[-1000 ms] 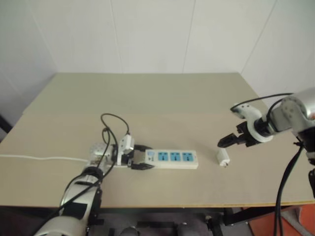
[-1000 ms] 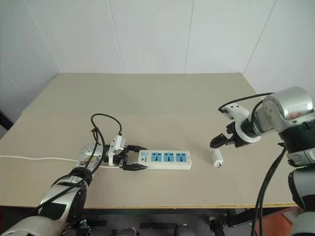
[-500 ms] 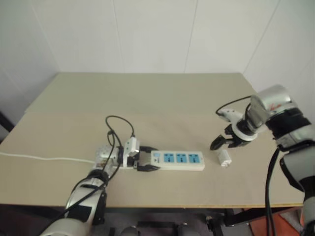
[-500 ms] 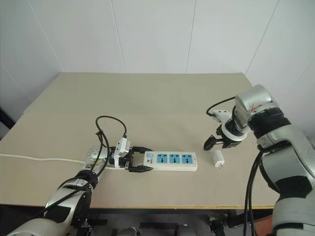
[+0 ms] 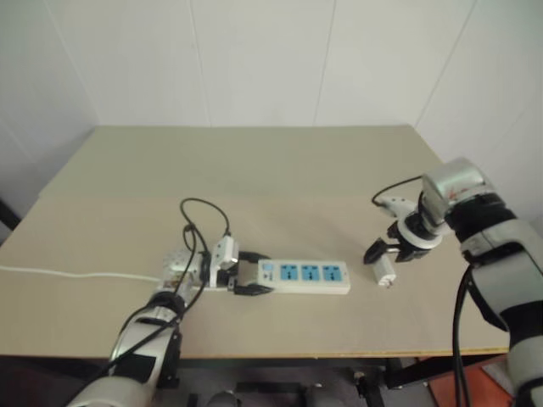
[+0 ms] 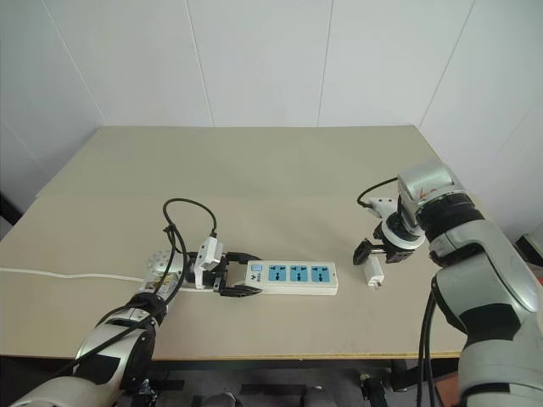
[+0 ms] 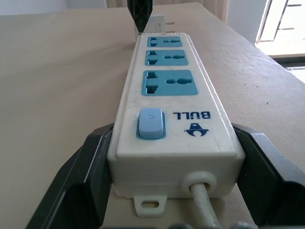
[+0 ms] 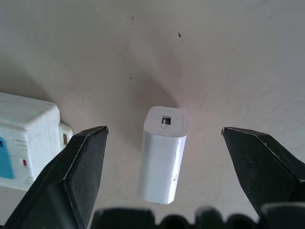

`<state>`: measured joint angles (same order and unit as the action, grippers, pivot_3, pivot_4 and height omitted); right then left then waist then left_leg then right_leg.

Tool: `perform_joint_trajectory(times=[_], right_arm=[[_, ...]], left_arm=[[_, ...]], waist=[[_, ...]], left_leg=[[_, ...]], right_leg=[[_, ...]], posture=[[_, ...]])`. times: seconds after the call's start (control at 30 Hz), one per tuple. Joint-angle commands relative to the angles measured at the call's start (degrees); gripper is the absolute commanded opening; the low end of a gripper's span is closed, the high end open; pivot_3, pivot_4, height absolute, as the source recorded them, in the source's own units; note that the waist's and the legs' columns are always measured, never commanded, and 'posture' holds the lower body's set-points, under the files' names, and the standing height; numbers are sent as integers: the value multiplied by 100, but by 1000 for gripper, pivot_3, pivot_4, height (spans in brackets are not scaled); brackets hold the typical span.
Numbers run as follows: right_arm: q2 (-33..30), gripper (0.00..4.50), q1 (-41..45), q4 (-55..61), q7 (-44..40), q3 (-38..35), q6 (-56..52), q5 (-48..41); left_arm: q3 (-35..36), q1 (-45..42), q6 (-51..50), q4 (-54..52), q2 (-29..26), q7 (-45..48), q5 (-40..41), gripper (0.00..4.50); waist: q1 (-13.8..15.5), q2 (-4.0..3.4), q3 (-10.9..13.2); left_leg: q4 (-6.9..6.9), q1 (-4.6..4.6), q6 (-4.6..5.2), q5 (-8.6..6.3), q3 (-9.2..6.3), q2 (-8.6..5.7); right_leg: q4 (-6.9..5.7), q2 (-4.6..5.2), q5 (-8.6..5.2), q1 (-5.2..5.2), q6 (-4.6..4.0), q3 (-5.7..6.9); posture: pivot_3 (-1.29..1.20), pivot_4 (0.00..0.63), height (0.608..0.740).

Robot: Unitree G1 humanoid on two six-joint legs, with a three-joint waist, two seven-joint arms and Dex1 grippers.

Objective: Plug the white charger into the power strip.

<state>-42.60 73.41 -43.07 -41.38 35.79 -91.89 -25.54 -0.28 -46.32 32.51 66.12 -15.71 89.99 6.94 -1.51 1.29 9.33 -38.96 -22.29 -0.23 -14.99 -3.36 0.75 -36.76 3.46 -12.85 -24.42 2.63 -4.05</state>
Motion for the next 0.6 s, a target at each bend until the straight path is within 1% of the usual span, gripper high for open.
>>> perform_joint_trajectory(times=[0.03, 0.27, 0.37, 0.57, 0.6], right_arm=[[5, 4500, 22, -96, -56, -259, -39, 172], [60, 4500, -26, -68, -257, -227, 1, 290], [56, 3933, -77, 60, -347, -214, -15, 275], [94, 1995, -148, 215, -410, -157, -27, 316], [105, 1615, -151, 216, -407, -161, -15, 331]], left_arm=[[-177, 91, 96, -46, -94, -7, -206, 3264], [-229, 159, 123, -69, -164, -60, -245, 3264], [-296, 177, 199, -67, -218, -131, -323, 3264], [-381, 138, 262, -124, -176, -137, -321, 3264], [-388, 135, 256, -136, -165, -125, -308, 3264]], waist=[[-13, 0, 0], [-67, -2, -1], [-73, -3, -2], [-87, -7, -4], [-87, -7, -4]], left_leg=[[0, 0, 0, 0, 0, 0], [0, 4, 0, 0, -2, 0], [0, 6, 0, 0, -3, 0], [0, 10, 0, 0, -3, 0], [0, 10, 0, 0, -3, 0]], right_leg=[[0, 0, 0, 0, 0, 0], [-2, 0, 0, 3, 0, 0], [-3, 0, 0, 4, 0, 0], [-7, 0, 0, 6, 0, 0], [-7, 0, 0, 6, 0, 0]], posture=[[0, 150, 740], [0, 150, 740], [0, 150, 740], [0, 150, 740], [0, 150, 740]])
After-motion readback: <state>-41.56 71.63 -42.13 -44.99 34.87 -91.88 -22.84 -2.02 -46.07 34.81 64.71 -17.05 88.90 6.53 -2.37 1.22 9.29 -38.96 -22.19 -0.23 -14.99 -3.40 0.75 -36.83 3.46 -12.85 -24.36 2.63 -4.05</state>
